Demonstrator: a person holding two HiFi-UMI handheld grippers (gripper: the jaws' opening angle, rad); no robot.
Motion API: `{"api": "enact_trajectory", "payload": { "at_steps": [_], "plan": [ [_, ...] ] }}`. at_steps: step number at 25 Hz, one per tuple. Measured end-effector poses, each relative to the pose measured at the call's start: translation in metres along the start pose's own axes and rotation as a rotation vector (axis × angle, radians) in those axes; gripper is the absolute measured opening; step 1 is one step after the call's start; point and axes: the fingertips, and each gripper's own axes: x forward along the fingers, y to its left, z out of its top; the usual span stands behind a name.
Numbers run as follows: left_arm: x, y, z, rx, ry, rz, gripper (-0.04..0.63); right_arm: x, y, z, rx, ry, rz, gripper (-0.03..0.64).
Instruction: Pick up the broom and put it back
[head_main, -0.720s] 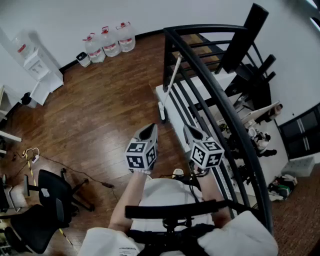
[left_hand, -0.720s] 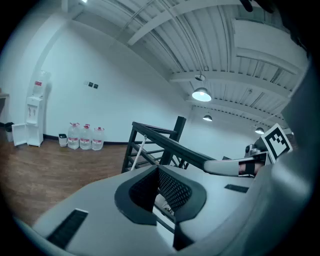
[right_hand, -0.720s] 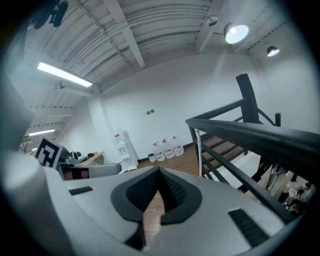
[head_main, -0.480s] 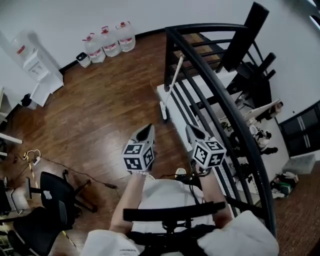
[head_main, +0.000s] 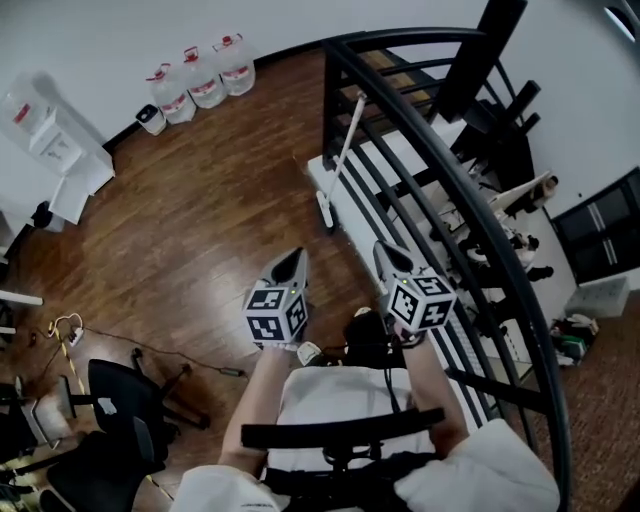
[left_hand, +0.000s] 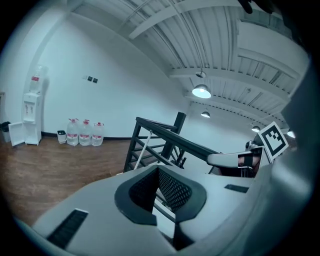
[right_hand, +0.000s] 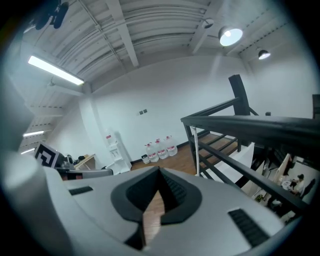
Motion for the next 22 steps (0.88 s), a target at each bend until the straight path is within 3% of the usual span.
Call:
{"api": "enact_trajectory", "payload": {
  "at_steps": [8,22],
  "plan": [
    [0.054,0.023,0.035,0.014,0.0,0.013,0.0,0.042,-0.047,0.012,0.071,-0.009,-0.045,0.017],
    [0.241,0.027,0.096,0.044,0.083,-0.049,0.0,0.182,-0.124,0.101,0.091,0.025,0.022,0.017]
  ]
}}
